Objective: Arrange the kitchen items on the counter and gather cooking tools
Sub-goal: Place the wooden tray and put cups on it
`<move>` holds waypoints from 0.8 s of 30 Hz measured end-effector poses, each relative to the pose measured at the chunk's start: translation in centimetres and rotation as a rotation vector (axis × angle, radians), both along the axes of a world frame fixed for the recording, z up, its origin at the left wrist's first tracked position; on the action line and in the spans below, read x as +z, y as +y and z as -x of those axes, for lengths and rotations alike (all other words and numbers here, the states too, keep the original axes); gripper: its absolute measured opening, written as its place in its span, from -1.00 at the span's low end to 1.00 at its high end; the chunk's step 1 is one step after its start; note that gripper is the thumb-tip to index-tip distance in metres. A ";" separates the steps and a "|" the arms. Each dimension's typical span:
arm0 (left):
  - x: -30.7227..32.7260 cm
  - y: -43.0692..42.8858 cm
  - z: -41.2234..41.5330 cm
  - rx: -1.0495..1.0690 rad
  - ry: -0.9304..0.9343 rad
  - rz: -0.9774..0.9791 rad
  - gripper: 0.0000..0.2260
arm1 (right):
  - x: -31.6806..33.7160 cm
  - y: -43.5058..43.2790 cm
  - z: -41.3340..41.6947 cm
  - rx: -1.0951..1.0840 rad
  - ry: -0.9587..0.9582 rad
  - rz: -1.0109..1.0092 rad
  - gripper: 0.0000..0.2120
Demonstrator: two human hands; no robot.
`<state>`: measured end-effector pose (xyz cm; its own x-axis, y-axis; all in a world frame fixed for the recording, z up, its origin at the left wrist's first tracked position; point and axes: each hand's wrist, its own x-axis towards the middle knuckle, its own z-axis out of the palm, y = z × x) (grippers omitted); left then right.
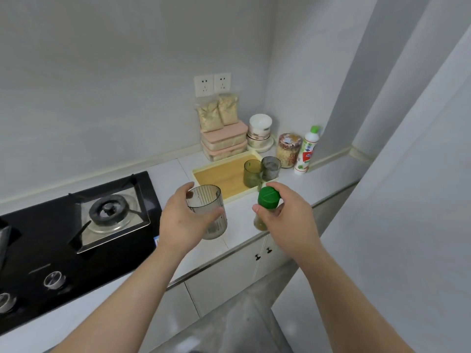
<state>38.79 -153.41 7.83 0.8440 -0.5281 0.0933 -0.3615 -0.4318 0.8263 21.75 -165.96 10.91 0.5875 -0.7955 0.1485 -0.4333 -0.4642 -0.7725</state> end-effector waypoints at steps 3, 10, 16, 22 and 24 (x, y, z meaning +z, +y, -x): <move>-0.6 -3.9 -1.0 0.023 -0.019 -0.030 -0.22 | -0.5 -3.9 -1.6 0.031 0.004 -0.020 -0.53; -2.9 -12.0 -4.9 -0.055 -0.175 -0.272 -0.16 | -2.3 -11.0 -5.4 0.031 0.070 -0.046 -0.50; -5.7 -18.8 -9.8 -0.149 -0.161 -0.616 -0.23 | -3.6 -16.2 -9.5 0.036 0.181 -0.025 -0.50; -8.6 -24.8 -13.3 -0.156 -0.095 -0.747 -0.28 | -5.7 -19.8 -12.7 -0.008 0.249 -0.061 -0.49; -9.6 -26.1 -14.1 -0.165 -0.063 -0.785 -0.26 | -6.2 -20.4 -13.5 -0.011 0.258 -0.088 -0.48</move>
<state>52.89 -179.51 -1.73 0.7547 -0.5771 -0.3121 -0.5077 -0.8150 0.2793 35.26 -186.34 4.66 0.5879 -0.8054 -0.0751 -0.6257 -0.3939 -0.6733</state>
